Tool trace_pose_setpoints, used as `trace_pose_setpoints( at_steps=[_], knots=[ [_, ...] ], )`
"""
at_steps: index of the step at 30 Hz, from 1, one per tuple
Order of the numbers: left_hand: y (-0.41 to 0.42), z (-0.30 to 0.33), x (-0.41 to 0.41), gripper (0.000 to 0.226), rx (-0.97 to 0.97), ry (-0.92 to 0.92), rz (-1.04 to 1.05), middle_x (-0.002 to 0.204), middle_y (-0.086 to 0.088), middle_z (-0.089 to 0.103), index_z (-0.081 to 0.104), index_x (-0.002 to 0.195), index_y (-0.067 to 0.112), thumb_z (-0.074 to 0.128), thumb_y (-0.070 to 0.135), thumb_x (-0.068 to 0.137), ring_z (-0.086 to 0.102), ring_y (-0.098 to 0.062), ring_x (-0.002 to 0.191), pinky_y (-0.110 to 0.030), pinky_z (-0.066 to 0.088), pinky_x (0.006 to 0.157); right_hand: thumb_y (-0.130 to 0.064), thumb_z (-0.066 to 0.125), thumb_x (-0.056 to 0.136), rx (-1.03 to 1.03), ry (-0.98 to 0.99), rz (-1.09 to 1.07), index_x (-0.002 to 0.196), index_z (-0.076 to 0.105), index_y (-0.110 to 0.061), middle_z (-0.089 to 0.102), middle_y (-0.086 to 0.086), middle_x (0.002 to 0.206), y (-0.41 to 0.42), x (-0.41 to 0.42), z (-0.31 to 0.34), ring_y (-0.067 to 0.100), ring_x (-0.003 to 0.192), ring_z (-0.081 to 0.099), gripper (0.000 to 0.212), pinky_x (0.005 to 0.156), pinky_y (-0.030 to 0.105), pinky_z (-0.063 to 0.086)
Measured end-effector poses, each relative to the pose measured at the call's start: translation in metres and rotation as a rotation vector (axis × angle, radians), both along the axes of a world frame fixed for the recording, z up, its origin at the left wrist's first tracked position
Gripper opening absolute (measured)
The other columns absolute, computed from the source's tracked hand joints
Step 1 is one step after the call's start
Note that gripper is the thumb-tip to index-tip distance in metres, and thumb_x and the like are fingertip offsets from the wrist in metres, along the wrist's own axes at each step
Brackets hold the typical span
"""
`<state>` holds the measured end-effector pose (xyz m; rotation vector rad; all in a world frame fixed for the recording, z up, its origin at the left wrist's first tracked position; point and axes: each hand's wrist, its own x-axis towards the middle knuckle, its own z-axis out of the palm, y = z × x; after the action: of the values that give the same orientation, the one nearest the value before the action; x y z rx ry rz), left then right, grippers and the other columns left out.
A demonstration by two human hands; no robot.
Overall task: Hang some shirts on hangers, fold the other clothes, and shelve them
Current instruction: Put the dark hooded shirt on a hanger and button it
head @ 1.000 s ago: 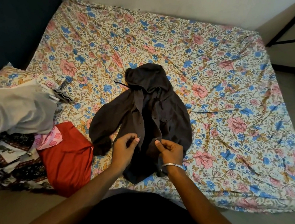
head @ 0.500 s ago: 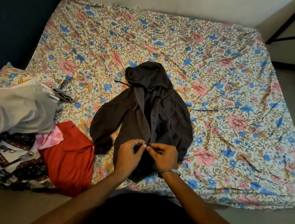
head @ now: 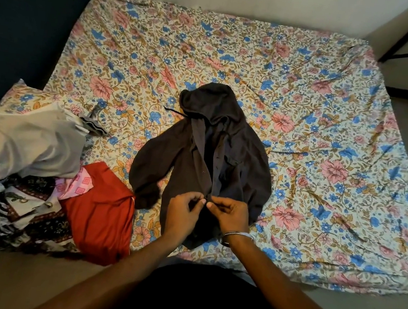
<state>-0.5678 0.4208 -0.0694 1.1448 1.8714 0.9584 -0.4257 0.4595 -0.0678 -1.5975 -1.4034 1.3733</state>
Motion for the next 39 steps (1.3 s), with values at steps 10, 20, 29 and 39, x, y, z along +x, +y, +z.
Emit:
trace_pose_setpoints(
  at_steps=[10, 20, 29, 39],
  knots=[
    [0.005, -0.006, -0.001, 0.018, -0.131, -0.113, -0.028, 0.077, 0.004, 0.073, 0.074, 0.079, 0.024, 0.071, 0.011, 0.092, 0.070, -0.014, 0.080, -0.044, 0.059, 0.079, -0.002, 0.080, 0.081, 0.199, -0.142, 0.176, 0.097, 0.079, -0.005, 0.070, -0.003, 0.092, -0.001, 0.004, -0.003, 0.014, 0.088, 0.069, 0.016, 0.086, 0.024, 0.056],
    [-0.009, 0.000, -0.017, 0.008, -0.164, -0.071, -0.178, 0.087, 0.004, 0.076, 0.074, 0.088, 0.022, 0.072, 0.017, 0.093, 0.070, -0.010, 0.086, -0.037, 0.058, 0.083, -0.028, 0.076, 0.086, 0.171, -0.194, 0.112, 0.087, 0.080, -0.019, 0.074, -0.009, 0.083, 0.008, 0.006, 0.003, 0.002, 0.078, 0.069, 0.009, 0.074, 0.026, 0.056],
    [-0.025, 0.005, -0.017, 0.007, -0.041, 0.225, -0.616, 0.092, 0.000, 0.066, 0.072, 0.095, 0.017, 0.065, 0.019, 0.093, 0.064, -0.019, 0.088, -0.029, 0.045, 0.073, -0.024, 0.084, 0.077, -0.345, -0.293, 0.004, 0.071, 0.072, -0.008, 0.071, 0.009, 0.074, 0.035, -0.023, -0.027, 0.025, 0.073, 0.067, 0.021, 0.074, 0.042, 0.059],
    [0.021, -0.002, -0.008, 0.027, -0.501, -0.650, 0.172, 0.099, -0.009, 0.078, 0.079, 0.096, 0.012, 0.070, 0.038, 0.094, 0.072, -0.026, 0.102, -0.043, 0.057, 0.096, -0.001, 0.079, 0.081, -0.239, -0.029, 0.073, 0.100, 0.077, -0.007, 0.072, -0.018, 0.072, 0.015, -0.013, -0.015, -0.006, 0.066, 0.066, 0.020, 0.067, 0.015, 0.052]
  ],
)
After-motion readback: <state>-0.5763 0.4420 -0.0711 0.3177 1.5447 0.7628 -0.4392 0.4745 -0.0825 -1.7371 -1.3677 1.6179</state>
